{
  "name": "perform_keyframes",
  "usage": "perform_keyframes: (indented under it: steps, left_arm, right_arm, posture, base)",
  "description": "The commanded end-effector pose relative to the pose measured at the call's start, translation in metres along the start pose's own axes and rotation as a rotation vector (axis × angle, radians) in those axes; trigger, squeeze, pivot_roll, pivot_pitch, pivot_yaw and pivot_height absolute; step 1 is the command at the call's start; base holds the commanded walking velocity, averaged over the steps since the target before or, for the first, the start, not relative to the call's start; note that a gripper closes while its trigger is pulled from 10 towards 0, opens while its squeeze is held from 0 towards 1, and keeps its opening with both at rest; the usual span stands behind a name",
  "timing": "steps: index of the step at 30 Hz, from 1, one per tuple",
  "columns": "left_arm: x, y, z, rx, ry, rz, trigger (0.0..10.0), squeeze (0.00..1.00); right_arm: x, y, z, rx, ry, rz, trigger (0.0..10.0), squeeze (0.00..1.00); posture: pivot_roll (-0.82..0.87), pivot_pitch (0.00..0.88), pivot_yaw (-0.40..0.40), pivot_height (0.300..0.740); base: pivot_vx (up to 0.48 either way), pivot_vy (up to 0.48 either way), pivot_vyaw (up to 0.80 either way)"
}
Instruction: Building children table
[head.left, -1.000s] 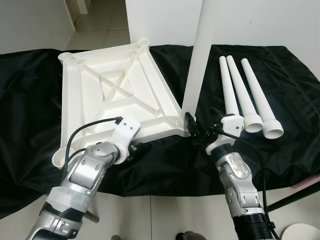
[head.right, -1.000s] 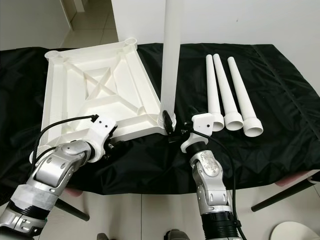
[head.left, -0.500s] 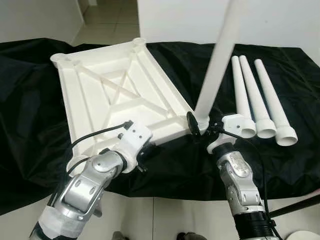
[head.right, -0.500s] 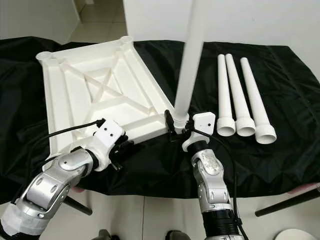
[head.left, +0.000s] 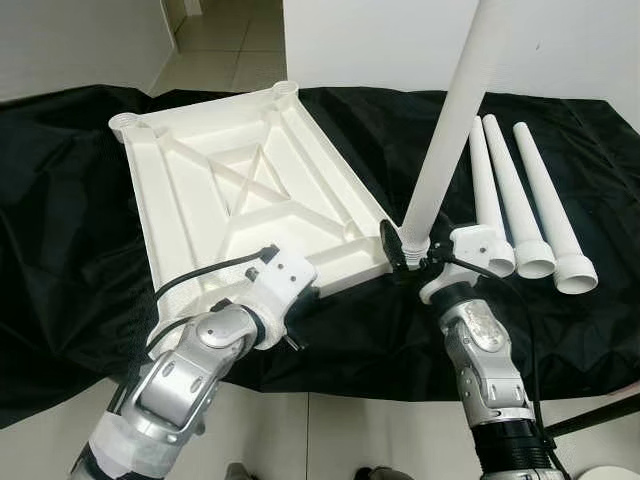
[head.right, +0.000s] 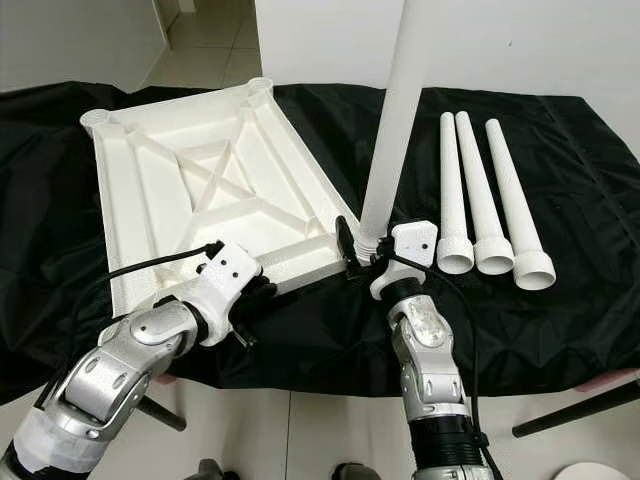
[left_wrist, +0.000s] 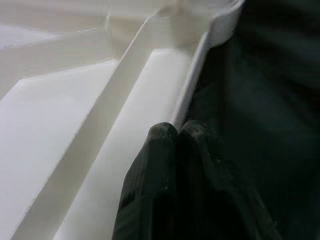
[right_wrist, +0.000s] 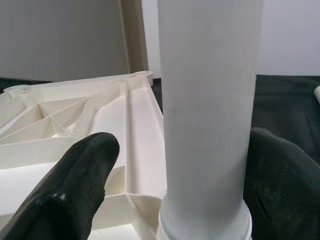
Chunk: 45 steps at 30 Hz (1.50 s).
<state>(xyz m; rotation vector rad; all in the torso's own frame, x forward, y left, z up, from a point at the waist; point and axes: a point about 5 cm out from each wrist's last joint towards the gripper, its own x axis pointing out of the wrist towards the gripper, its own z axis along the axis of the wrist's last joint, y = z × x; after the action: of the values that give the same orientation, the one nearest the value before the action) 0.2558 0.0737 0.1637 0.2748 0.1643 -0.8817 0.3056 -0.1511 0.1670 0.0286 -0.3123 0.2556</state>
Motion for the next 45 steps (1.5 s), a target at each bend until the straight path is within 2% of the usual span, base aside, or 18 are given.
perform_keyframes:
  steps: [1, 6, 9, 10, 12, 14, 15, 16, 18, 19, 24, 26, 32, 35, 39, 43, 45]
  left_arm:
    - [-0.003, -0.011, 0.004, -0.005, -0.034, -0.143, 10.0, 0.0]
    - [-0.014, -0.013, 0.01, -0.082, -0.081, -0.242, 10.0, 0.0]
    - [-0.021, -0.014, 0.012, -0.065, -0.102, -0.288, 10.0, 0.0]
    - [-0.028, -0.013, 0.013, -0.066, -0.112, -0.324, 10.0, 0.0]
    - [-0.028, -0.013, 0.013, -0.066, -0.112, -0.324, 10.0, 0.0]
    - [-0.036, -0.013, 0.014, -0.076, -0.122, -0.362, 10.0, 0.0]
    - [-0.036, -0.013, 0.014, -0.076, -0.122, -0.362, 10.0, 0.0]
    - [-0.048, -0.009, 0.015, -0.075, -0.128, -0.387, 10.0, 0.0]
    - [-0.053, -0.005, 0.013, -0.065, -0.114, -0.376, 10.0, 0.0]
    - [-0.057, 0.002, 0.009, -0.048, -0.084, -0.341, 10.0, 0.0]
    - [-0.061, 0.012, 0.004, -0.033, -0.047, -0.284, 10.0, 0.0]
    - [-0.063, 0.022, -0.005, -0.007, 0.008, -0.205, 10.0, 0.0]
    - [-0.064, 0.032, -0.014, 0.025, 0.052, -0.125, 10.0, 0.0]
    - [-0.057, 0.042, -0.024, 0.086, 0.087, 0.002, 10.0, 0.0]
    - [-0.051, 0.054, -0.028, 0.143, 0.105, 0.116, 10.0, 0.0]
    - [-0.051, 0.061, -0.034, 0.187, 0.138, 0.151, 10.0, 0.0]
    - [-0.052, 0.069, -0.039, 0.228, 0.189, 0.189, 10.0, 0.0]
  right_arm:
    - [0.002, -0.004, -0.001, 0.012, 0.005, -0.007, 10.0, 0.0]
    - [0.012, -0.018, 0.005, 0.019, -0.009, 0.002, 10.0, 0.0]
    - [0.018, -0.026, 0.008, 0.024, -0.02, -0.007, 10.0, 0.0]
    - [0.024, -0.037, 0.01, 0.009, -0.023, -0.037, 10.0, 0.0]
    - [0.024, -0.037, 0.01, 0.009, -0.023, -0.037, 10.0, 0.0]
    - [0.031, -0.05, 0.014, -0.003, -0.031, -0.065, 10.0, 0.0]
    - [0.031, -0.05, 0.014, -0.003, -0.031, -0.065, 10.0, 0.0]
    - [0.037, -0.058, 0.018, -0.005, -0.041, -0.075, 10.0, 0.0]
    - [0.038, -0.06, 0.019, -0.005, -0.043, -0.077, 10.0, 0.0]
    - [0.04, -0.062, 0.02, -0.006, -0.045, -0.074, 10.0, 0.0]
    - [0.041, -0.065, 0.019, -0.008, -0.051, -0.079, 10.0, 0.0]
    - [0.041, -0.074, 0.02, -0.004, -0.062, -0.134, 10.0, 0.0]
    - [0.04, -0.08, 0.02, -0.005, -0.068, -0.167, 10.0, 0.0]
    - [0.036, -0.082, 0.015, 0.02, -0.074, -0.212, 10.0, 0.0]
    - [0.032, -0.074, 0.01, 0.03, -0.077, -0.194, 10.0, 0.0]
    - [0.029, -0.069, 0.005, 0.041, -0.076, -0.183, 10.0, 0.0]
    - [0.023, -0.061, 0.001, 0.058, -0.067, -0.16, 10.0, 0.0]
  posture:
    - [-0.08, 0.111, 0.038, 0.74]
    - [-0.07, 0.111, 0.041, 0.74]
    - [-0.08, 0.11, 0.041, 0.74]
    - [-0.07, 0.109, 0.04, 0.74]
    - [-0.07, 0.109, 0.04, 0.74]
    - [-0.06, 0.11, 0.041, 0.74]
    - [-0.06, 0.11, 0.041, 0.74]
    - [-0.05, 0.11, 0.036, 0.74]
    - [-0.05, 0.11, 0.036, 0.74]
    - [-0.05, 0.11, 0.034, 0.74]
    - [-0.04, 0.11, 0.034, 0.74]
    - [-0.04, 0.106, 0.036, 0.74]
    - [-0.03, 0.103, 0.04, 0.74]
    - [-0.03, 0.1, 0.049, 0.74]
    - [-0.04, 0.098, 0.057, 0.74]
    - [-0.04, 0.096, 0.058, 0.74]
    - [-0.04, 0.095, 0.063, 0.74]
  base:
    - [0.0, 0.0, 0.0]
    - [0.0, 0.0, 0.0]
    - [0.0, 0.0, 0.0]
    - [0.0, 0.0, 0.0]
    - [0.0, 0.0, 0.0]
    - [0.0, 0.0, 0.0]
    - [0.0, 0.0, 0.0]
    - [0.0, 0.0, 0.0]
    - [0.0, 0.0, 0.0]
    - [0.0, 0.0, 0.0]
    - [0.0, 0.0, 0.0]
    - [0.0, 0.0, 0.0]
    - [0.0, 0.0, 0.0]
    - [0.0, 0.0, 0.0]
    - [0.0, 0.0, 0.0]
    - [0.0, 0.0, 0.0]
    - [0.0, 0.0, 0.0]
